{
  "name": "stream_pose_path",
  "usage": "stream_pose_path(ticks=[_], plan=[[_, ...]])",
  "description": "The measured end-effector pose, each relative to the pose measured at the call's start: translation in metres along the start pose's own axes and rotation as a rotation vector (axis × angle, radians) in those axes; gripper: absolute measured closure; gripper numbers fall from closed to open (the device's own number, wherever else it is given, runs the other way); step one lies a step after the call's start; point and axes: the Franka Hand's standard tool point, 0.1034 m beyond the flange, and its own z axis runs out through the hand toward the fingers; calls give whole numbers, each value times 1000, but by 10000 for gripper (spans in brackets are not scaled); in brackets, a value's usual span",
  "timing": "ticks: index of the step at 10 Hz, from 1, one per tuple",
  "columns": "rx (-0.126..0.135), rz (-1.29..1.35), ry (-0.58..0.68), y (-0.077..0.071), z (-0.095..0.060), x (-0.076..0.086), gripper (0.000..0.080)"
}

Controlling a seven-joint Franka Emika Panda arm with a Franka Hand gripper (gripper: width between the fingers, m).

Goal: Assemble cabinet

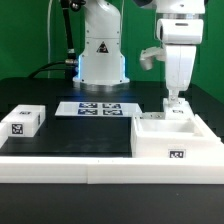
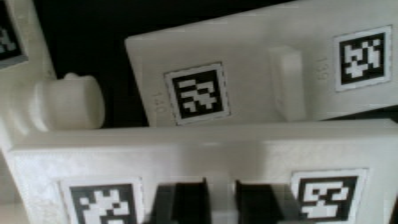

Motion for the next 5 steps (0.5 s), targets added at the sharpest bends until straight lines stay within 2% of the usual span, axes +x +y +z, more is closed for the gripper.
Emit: stream_pose_path(ticks=[3, 5], plan=[[2, 1, -1, -1, 1, 0, 731], [-5, -1, 0, 1, -3, 0, 731]])
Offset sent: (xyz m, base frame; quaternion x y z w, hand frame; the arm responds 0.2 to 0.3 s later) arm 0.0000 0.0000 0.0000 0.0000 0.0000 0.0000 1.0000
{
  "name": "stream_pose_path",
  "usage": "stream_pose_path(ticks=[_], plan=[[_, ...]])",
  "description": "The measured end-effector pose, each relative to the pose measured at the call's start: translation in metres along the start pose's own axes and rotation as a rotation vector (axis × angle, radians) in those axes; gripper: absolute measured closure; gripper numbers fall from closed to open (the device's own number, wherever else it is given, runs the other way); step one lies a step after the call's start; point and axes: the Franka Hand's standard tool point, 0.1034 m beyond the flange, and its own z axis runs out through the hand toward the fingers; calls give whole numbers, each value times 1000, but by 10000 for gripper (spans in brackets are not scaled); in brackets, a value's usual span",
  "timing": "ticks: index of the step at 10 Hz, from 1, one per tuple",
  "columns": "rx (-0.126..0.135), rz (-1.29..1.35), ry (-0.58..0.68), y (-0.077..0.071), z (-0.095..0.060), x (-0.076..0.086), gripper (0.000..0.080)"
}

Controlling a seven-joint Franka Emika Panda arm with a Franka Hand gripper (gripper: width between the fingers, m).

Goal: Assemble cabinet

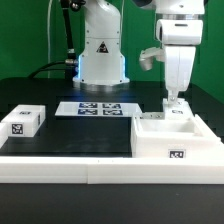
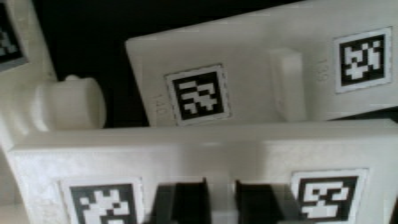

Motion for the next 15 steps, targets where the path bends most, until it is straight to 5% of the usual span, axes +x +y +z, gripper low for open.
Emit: stream_pose_path(ticks=[15], plan=[[5, 4, -5, 2, -1, -1, 730]])
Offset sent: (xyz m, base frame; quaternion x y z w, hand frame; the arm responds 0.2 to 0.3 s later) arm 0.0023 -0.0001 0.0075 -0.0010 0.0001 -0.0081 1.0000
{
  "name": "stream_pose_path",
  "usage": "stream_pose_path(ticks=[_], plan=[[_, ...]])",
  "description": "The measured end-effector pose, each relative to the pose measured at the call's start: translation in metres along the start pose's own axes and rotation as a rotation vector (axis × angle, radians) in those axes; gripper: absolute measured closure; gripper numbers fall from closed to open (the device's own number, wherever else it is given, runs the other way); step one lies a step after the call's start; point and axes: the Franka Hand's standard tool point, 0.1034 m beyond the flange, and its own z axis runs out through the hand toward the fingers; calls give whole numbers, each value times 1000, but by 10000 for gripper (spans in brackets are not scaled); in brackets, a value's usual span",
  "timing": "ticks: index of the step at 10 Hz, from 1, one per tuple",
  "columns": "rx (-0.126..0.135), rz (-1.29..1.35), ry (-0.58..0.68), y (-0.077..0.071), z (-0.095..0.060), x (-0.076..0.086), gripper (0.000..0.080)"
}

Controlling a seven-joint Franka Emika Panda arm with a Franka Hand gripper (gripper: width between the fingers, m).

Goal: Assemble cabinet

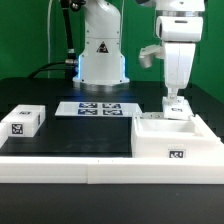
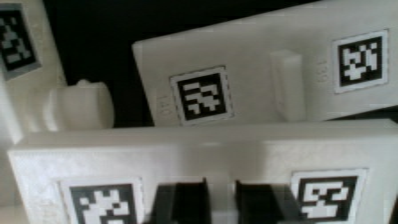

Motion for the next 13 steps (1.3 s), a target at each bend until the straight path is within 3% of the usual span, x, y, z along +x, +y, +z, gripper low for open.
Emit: stream_pose_path(ticks=[4, 9, 10, 13], plan=[[-11, 13, 9, 19, 1, 2, 730], [-15, 3, 12, 22, 1, 1, 730], [-14, -17, 13, 28, 1, -1, 730], [-21, -18, 17, 63, -1, 0, 729]])
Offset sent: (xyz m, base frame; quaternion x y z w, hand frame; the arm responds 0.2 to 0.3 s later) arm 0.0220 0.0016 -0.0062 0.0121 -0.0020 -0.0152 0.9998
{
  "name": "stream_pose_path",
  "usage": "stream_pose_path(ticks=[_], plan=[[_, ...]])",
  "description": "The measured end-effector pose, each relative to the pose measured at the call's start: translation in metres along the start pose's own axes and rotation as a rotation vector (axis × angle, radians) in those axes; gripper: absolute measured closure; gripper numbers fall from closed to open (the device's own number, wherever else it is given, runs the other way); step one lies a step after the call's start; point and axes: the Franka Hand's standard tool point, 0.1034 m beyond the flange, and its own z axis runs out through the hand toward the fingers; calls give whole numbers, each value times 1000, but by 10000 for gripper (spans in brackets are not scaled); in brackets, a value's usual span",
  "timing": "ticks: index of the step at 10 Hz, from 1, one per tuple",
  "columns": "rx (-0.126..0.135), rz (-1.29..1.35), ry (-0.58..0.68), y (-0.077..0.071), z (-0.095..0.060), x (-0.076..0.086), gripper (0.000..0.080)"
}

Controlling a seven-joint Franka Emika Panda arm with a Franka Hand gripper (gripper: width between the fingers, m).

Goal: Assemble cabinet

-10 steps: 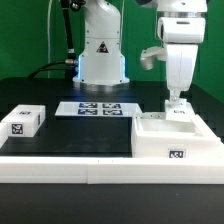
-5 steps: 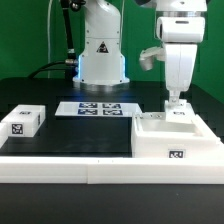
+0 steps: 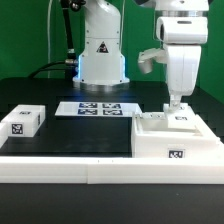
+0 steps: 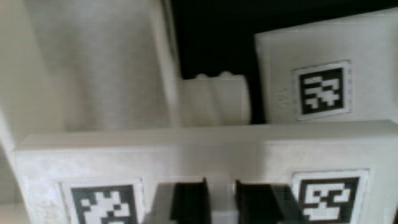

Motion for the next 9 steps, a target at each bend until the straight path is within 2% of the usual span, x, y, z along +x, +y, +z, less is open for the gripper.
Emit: stream_pose_path(ticks=[2, 4, 7, 9], plan=[[-18, 17, 8, 27, 0, 0, 729], [-36, 12, 16, 45, 0, 1, 729], [-56, 0, 13, 62, 0, 3, 729], [-47, -11, 3, 62, 1, 3, 729]])
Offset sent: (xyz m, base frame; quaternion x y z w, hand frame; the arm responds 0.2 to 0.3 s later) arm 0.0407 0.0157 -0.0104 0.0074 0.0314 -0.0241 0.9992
